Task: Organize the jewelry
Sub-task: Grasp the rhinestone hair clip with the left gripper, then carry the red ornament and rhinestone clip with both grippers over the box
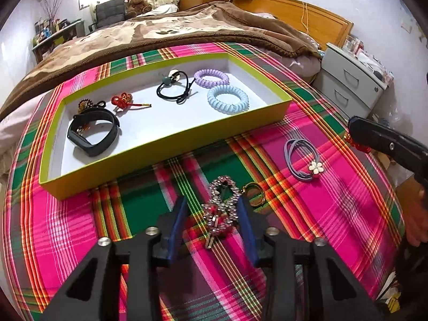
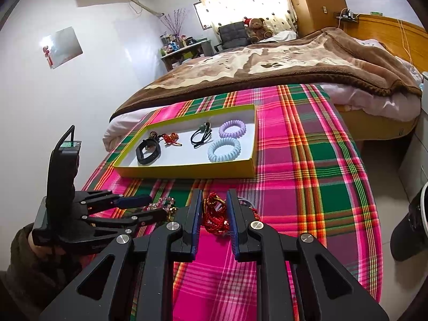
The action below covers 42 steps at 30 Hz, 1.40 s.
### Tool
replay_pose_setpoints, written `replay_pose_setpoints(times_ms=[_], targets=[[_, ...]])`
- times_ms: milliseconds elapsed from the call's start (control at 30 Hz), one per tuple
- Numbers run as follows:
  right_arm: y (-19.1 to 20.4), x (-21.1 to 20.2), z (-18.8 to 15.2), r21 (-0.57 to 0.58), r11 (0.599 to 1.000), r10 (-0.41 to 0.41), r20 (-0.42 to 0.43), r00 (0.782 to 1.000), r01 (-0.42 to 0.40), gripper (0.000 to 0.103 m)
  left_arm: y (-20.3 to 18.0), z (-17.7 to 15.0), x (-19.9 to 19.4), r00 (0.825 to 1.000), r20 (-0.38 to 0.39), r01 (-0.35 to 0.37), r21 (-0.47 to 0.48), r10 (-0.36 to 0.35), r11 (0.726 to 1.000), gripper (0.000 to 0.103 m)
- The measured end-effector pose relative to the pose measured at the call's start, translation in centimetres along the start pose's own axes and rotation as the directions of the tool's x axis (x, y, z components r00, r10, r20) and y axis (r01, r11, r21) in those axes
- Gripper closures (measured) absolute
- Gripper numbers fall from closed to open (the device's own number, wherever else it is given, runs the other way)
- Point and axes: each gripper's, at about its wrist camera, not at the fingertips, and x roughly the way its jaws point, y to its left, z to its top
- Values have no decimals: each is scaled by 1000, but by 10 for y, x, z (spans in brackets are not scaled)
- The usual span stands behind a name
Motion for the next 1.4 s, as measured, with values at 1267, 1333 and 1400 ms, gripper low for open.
replay_pose_setpoints(times_ms=[1267,1333,1400], targets=[[18,-2,16,-40,999,3,31,1000,-2,84,30,17,-45,991,135,24,-87,-12,996,77],[20,0,21,-50,999,2,34,999,0,84,35,22,-47,989,148,24,-98,-9,995,77],[23,4,28,-68,998,1,35,999,1,84,38,28,-49,987,158,21,-101,-5,995,77]])
